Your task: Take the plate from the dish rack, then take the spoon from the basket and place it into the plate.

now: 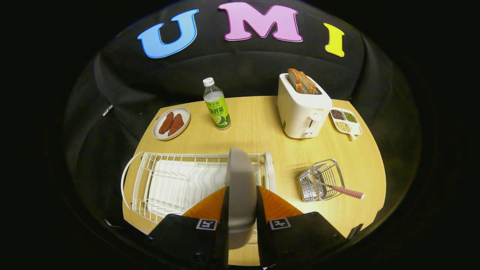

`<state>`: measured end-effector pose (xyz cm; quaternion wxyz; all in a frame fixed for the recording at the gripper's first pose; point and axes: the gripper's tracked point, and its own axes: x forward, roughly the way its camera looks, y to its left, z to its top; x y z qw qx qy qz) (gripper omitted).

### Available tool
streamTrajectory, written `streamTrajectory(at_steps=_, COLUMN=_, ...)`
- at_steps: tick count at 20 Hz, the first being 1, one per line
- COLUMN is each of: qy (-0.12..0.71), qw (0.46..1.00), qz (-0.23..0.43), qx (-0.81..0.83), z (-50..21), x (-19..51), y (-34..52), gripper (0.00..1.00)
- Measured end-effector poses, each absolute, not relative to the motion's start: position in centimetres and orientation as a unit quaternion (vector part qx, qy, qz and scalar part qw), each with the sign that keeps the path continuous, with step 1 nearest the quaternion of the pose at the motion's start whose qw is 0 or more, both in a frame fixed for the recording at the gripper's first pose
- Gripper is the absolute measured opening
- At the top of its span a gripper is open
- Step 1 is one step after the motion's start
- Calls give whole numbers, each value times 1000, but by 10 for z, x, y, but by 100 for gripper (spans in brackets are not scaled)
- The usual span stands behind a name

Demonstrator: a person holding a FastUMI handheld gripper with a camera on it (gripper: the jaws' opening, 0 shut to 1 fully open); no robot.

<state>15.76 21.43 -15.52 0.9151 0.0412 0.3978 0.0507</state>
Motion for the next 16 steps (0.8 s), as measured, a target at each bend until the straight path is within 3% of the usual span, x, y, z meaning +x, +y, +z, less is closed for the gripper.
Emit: streamTrajectory(at_steps=16, qy=386, qw=922, qz=-25, qx=13, z=-137, x=156, y=193, gripper=31)
